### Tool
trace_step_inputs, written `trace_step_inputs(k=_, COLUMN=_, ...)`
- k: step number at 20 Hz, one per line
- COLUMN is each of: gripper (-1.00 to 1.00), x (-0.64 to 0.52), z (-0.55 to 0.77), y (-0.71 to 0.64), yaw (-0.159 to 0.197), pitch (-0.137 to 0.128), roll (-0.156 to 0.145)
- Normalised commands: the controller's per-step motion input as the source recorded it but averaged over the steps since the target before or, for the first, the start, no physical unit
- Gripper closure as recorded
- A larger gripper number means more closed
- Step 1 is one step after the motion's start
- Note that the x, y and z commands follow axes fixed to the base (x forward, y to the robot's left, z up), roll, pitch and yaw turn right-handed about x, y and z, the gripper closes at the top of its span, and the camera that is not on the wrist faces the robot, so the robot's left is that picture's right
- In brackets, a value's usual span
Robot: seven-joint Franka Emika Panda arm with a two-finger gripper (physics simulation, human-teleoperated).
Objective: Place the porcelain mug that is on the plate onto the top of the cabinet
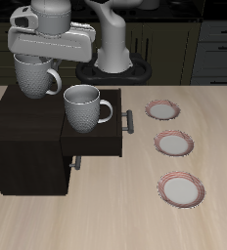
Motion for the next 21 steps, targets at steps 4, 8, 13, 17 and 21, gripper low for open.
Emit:
trace_step_inputs(k=4, gripper=1.00, x=0.10, z=-0.23, y=-0.17, yaw=-0.008, pitch=0.029, roll=-0.036)
trace_step_inputs(k=8, gripper=1.00, x=0.14, z=-0.26, y=-0.05, yaw=0.000, pitch=0.044, roll=-0.046)
trace_step_inputs(k=13, gripper=-1.00, x=0.10, z=-0.16, y=-0.04, yaw=-0.014, pitch=0.034, roll=-0.041)
trace_step_inputs(k=17, gripper=-1.00, x=0.04, z=0.04, y=0.02, yaw=-0.005, pitch=0.006, roll=-0.006)
trace_step_inputs(k=21, gripper=-1.00, x=-0.06, z=0.13, y=0.11, yaw=0.004, pitch=-0.015, roll=0.007)
